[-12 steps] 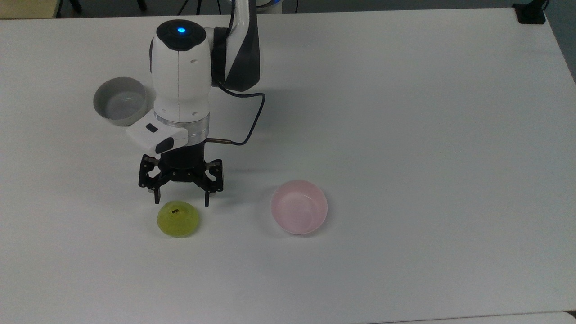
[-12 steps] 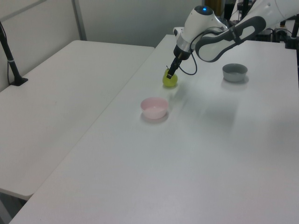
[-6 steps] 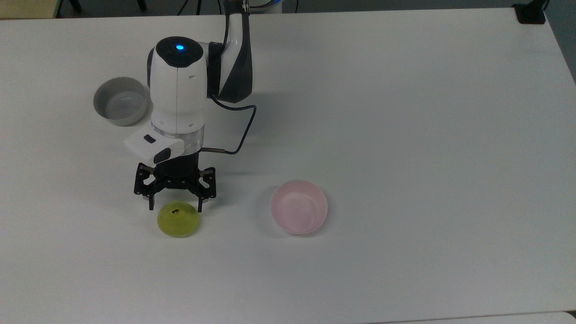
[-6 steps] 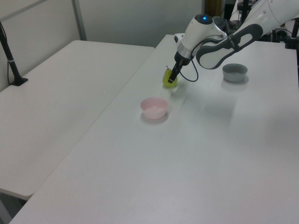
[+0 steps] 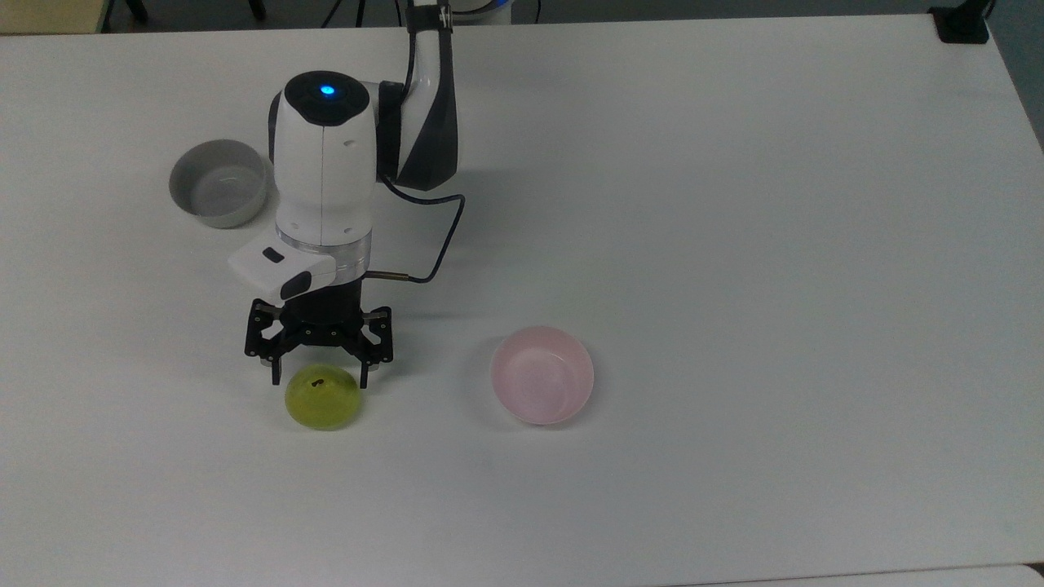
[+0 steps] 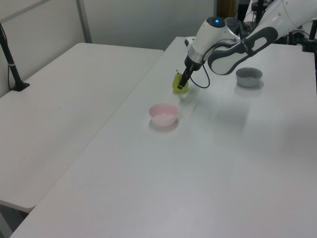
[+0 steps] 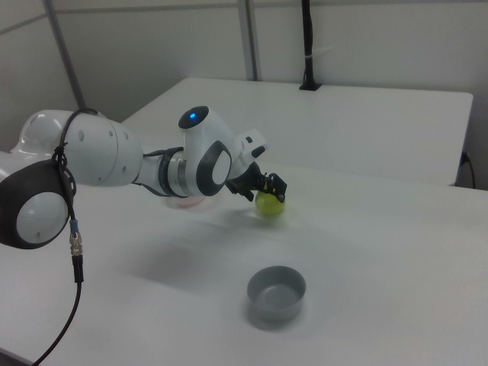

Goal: Place the pear in the bowl
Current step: 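Close the gripper around the green pear, then lift the pear and carry it over the pink bowl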

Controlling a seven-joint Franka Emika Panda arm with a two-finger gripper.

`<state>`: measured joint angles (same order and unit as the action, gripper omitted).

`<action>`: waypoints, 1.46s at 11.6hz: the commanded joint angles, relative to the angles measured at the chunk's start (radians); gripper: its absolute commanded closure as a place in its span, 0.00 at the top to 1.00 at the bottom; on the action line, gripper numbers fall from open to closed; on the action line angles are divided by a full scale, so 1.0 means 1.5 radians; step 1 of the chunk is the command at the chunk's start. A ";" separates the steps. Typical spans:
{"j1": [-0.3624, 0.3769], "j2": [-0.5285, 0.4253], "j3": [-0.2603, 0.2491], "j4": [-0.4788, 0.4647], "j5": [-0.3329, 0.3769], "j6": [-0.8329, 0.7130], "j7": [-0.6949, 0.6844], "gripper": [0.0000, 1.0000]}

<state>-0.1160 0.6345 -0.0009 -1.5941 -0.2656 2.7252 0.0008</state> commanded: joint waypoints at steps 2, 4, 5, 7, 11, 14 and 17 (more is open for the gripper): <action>0.003 0.015 -0.006 0.006 -0.013 0.032 -0.007 0.89; 0.002 0.015 -0.006 0.006 -0.013 0.033 -0.007 0.64; 0.002 0.014 -0.006 0.006 -0.013 0.033 -0.007 0.61; 0.002 0.009 -0.006 0.006 -0.012 0.033 -0.008 0.61; 0.002 -0.028 -0.004 0.004 -0.006 0.018 -0.007 0.61; 0.007 -0.068 -0.002 0.000 -0.004 -0.035 -0.006 0.61; 0.015 -0.111 0.019 -0.041 -0.003 -0.056 0.002 0.61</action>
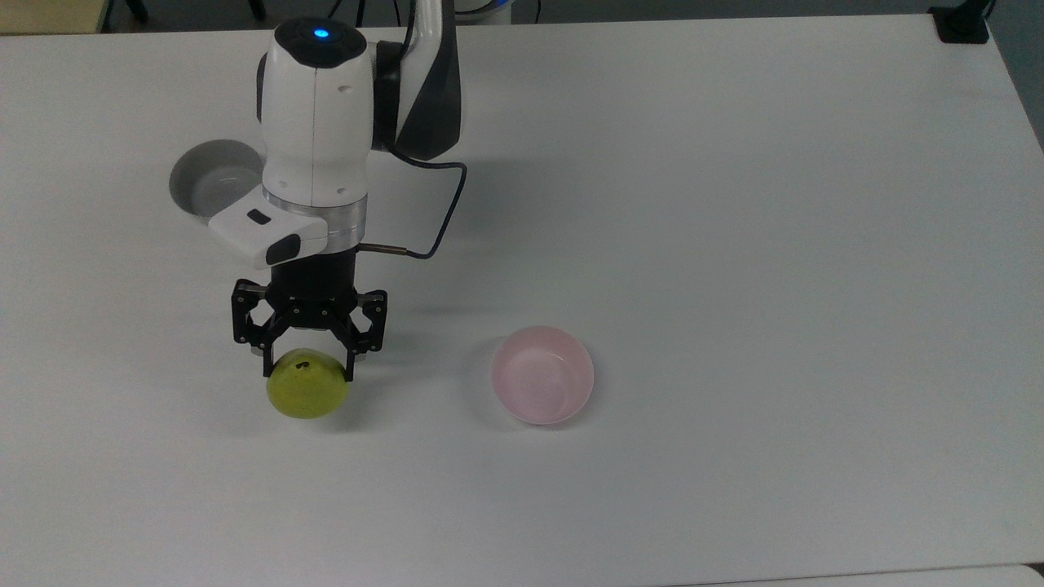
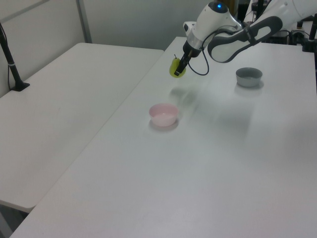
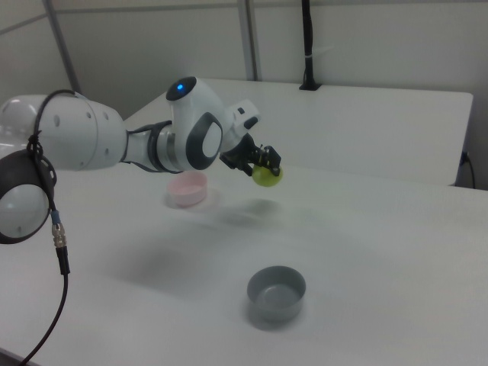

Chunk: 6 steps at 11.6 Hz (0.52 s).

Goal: Place the pear in the bowl
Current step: 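Lift the pear and carry it over the pink bowl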

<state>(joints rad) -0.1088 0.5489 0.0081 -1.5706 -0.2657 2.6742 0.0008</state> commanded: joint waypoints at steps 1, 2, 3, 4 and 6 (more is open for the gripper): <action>0.016 -0.060 0.023 -0.060 -0.005 -0.025 0.029 0.61; 0.026 -0.063 0.024 -0.060 -0.006 -0.039 0.048 0.61; 0.037 -0.068 0.025 -0.061 -0.006 -0.054 0.060 0.61; 0.047 -0.070 0.025 -0.061 -0.006 -0.065 0.074 0.62; 0.061 -0.070 0.030 -0.061 -0.007 -0.068 0.103 0.62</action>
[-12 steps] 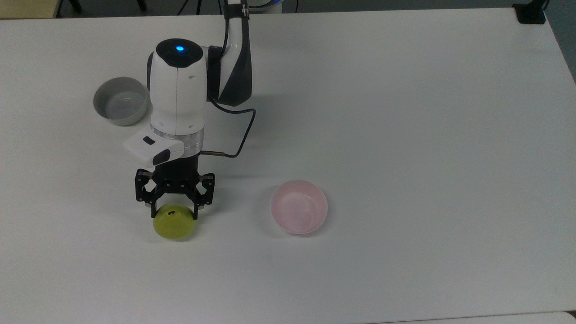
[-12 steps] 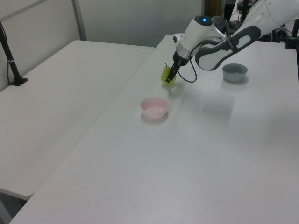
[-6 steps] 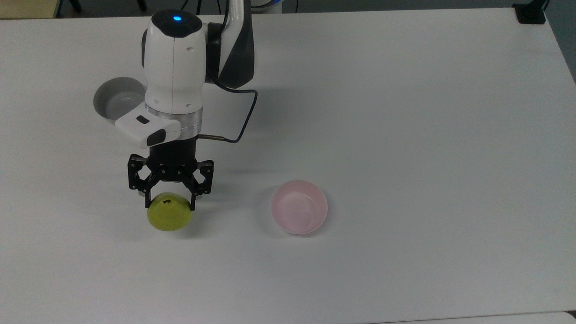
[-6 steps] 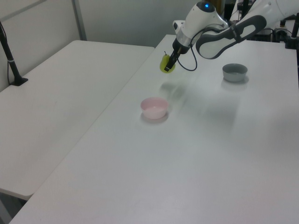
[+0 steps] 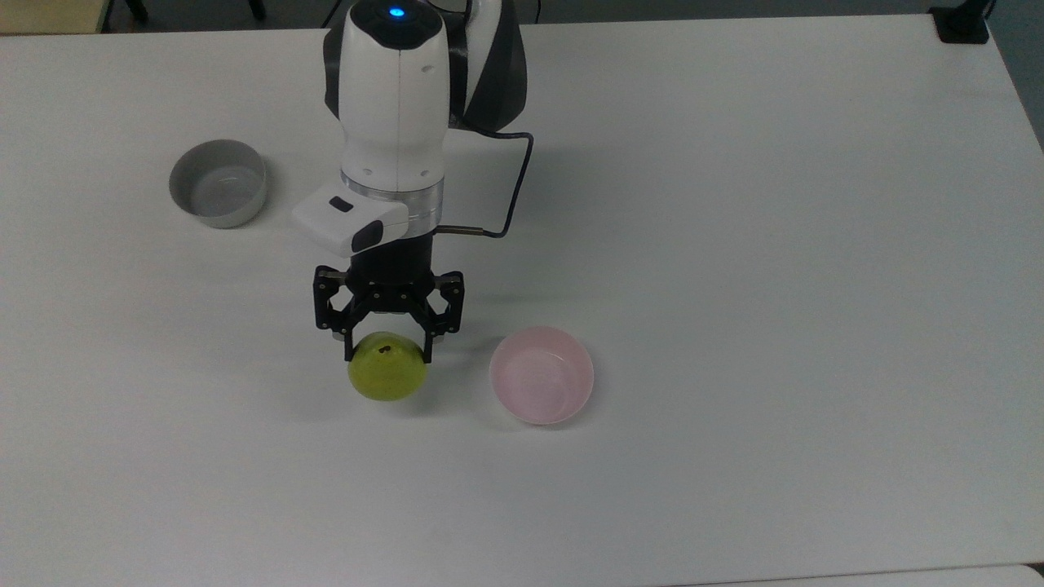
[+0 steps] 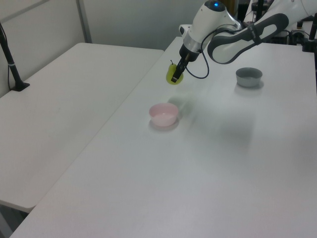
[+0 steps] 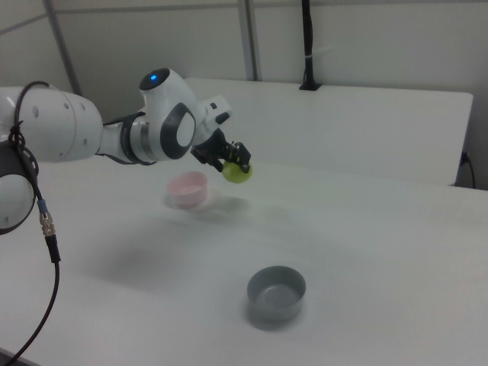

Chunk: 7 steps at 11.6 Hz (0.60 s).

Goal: Place the pear in the bowl
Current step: 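Lift the pear and carry it over the pink bowl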

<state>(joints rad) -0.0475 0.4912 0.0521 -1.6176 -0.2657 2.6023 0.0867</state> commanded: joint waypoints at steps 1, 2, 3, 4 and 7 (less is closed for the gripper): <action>0.024 -0.032 0.011 -0.031 -0.008 -0.024 0.058 0.62; 0.024 -0.032 0.022 -0.030 -0.010 -0.035 0.073 0.62; 0.025 -0.033 0.034 -0.030 -0.011 -0.043 0.084 0.62; 0.027 -0.035 0.043 -0.030 -0.012 -0.049 0.093 0.62; 0.045 -0.037 0.053 -0.029 -0.012 -0.054 0.105 0.62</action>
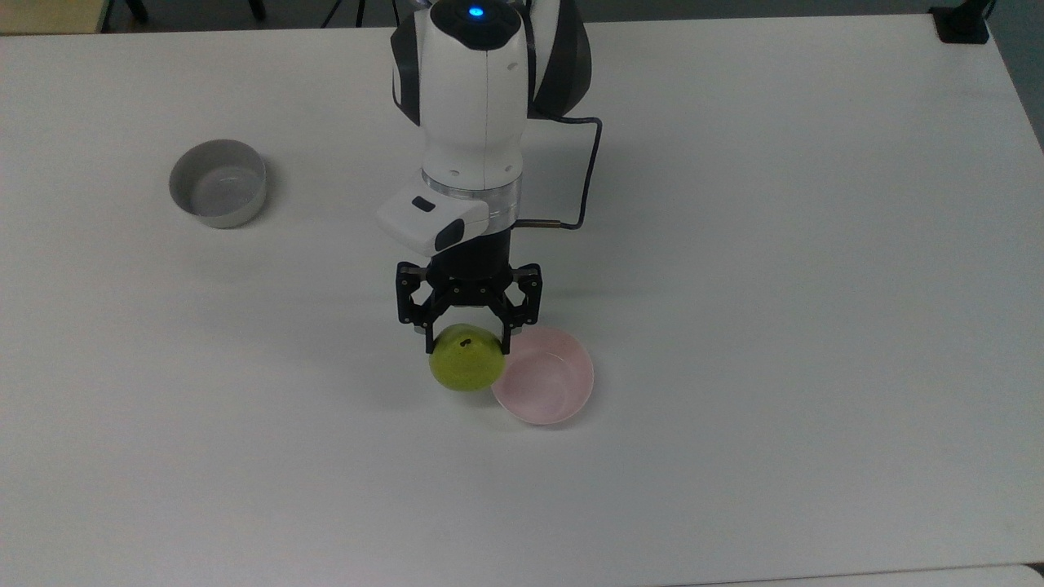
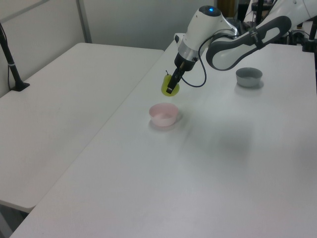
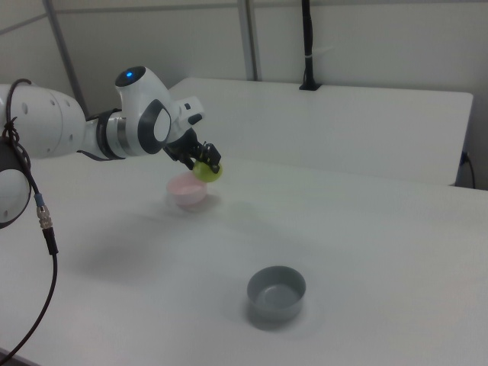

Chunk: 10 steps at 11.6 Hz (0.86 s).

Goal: Place the pear in the bowl
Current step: 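Lift the pear and carry it over the pink bowl, then lower the pear into the pink bowl and open the gripper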

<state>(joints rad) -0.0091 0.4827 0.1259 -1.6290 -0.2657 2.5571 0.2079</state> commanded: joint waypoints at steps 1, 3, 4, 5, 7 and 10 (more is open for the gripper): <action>0.027 -0.030 0.004 -0.022 -0.013 -0.023 0.024 0.62; 0.047 -0.029 0.003 -0.023 -0.018 -0.023 0.035 0.63; 0.057 -0.024 0.003 -0.022 -0.059 -0.023 0.062 0.63; 0.062 -0.020 0.004 -0.022 -0.115 -0.021 0.111 0.63; 0.062 -0.011 0.004 -0.021 -0.178 -0.016 0.173 0.63; 0.068 -0.001 0.004 -0.019 -0.193 -0.014 0.182 0.63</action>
<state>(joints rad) 0.0811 0.4897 0.1372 -1.6464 -0.5280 2.5548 0.4478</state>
